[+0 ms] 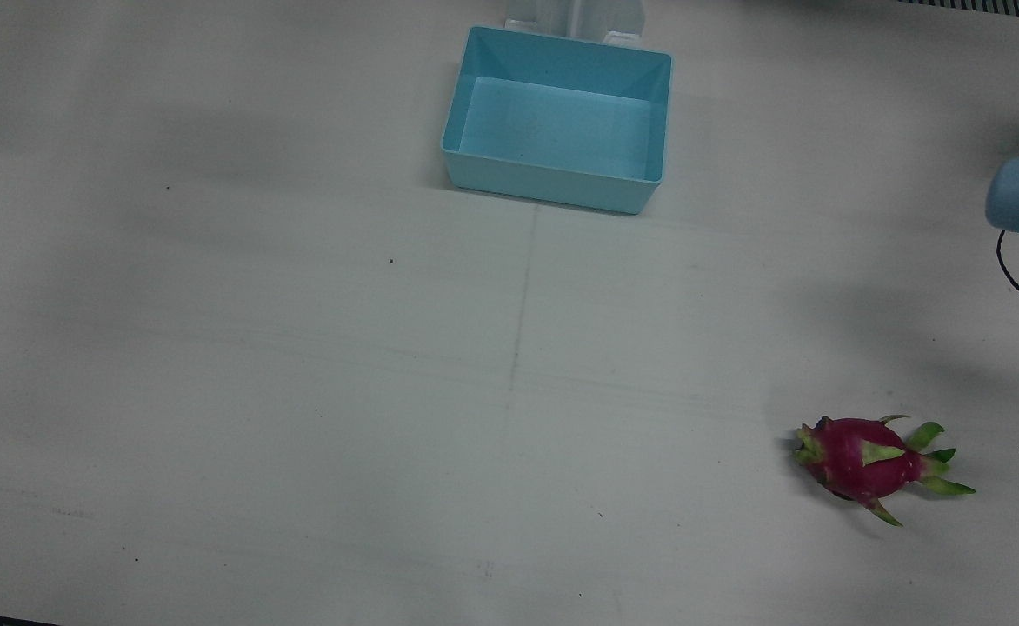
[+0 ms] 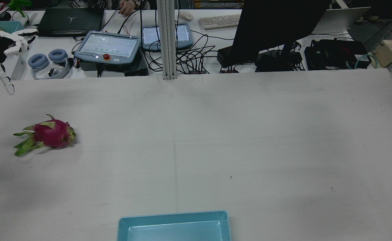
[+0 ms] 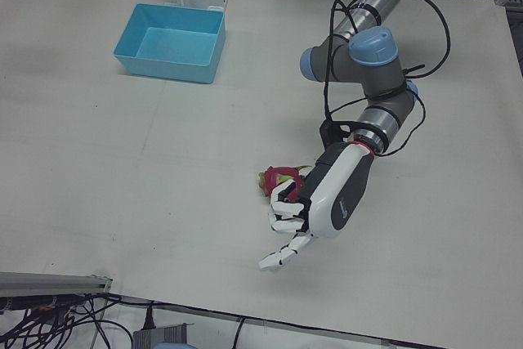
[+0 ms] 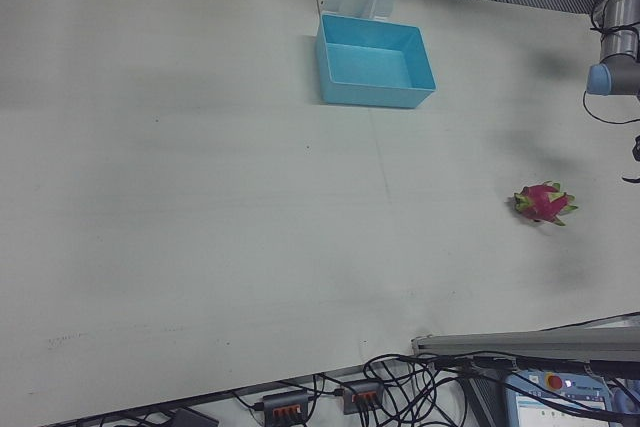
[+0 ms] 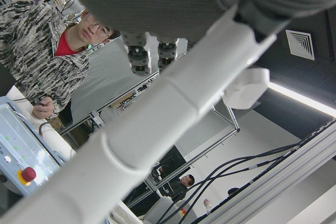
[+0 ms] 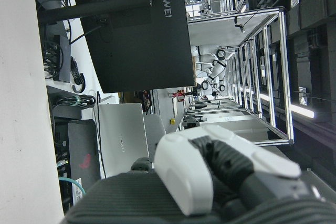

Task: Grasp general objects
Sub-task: 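Move the left hand down over the pink dragon fruit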

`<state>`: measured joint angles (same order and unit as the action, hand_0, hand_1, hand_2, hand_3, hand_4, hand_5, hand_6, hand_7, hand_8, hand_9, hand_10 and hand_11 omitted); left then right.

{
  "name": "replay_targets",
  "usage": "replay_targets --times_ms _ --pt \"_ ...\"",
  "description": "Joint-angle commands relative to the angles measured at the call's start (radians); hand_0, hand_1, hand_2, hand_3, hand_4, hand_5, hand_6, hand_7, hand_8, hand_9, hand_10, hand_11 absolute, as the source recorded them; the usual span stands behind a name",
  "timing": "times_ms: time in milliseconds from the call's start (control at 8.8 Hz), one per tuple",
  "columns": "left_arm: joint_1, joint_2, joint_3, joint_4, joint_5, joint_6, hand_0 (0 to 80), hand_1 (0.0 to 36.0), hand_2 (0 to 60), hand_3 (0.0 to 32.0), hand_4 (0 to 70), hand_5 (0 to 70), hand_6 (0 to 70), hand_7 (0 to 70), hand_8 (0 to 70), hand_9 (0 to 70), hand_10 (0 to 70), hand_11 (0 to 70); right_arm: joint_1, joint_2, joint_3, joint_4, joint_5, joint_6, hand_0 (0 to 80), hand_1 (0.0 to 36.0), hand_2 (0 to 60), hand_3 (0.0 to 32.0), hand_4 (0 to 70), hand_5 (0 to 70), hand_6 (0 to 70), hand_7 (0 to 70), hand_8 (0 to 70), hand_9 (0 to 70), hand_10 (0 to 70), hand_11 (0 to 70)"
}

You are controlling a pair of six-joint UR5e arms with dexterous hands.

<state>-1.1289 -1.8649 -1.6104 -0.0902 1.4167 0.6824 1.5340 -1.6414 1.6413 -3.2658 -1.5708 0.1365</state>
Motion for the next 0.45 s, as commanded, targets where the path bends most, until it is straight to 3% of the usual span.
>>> replay_targets --times_ms 0,114,227,341 --pt "0.059 0.026 -0.117 0.157 0.011 0.220 80.0 36.0 60.0 0.0 32.4 70.0 37.8 70.0 6.5 17.9 0.0 0.0 0.000 0.000 0.000 0.000 0.000 0.000 0.0 0.0 0.0 0.0 0.0 0.0 0.0 0.0 0.0 0.0 0.0 0.0" --pt "0.081 0.027 -0.132 0.205 0.013 0.289 80.0 36.0 60.0 0.0 19.5 70.0 16.9 70.0 2.3 12.7 0.0 0.0 0.000 0.000 0.000 0.000 0.000 0.000 0.0 0.0 0.0 0.0 0.0 0.0 0.0 0.0 0.0 0.0 0.0 0.0" --pt "0.089 0.029 -0.134 0.231 0.014 0.320 80.0 36.0 60.0 0.0 7.5 70.0 5.7 58.3 0.1 10.2 0.0 0.0 0.000 0.000 0.000 0.000 0.000 0.000 0.0 0.0 0.0 0.0 0.0 0.0 0.0 0.0 0.0 0.0 0.0 0.0" --pt "0.103 0.027 -0.134 0.260 0.030 0.353 80.0 36.0 60.0 0.0 3.6 70.0 3.3 56.6 0.0 9.9 0.0 0.0 0.000 0.000 0.000 0.000 0.000 0.000 0.0 0.0 0.0 0.0 0.0 0.0 0.0 0.0 0.0 0.0 0.0 0.0"
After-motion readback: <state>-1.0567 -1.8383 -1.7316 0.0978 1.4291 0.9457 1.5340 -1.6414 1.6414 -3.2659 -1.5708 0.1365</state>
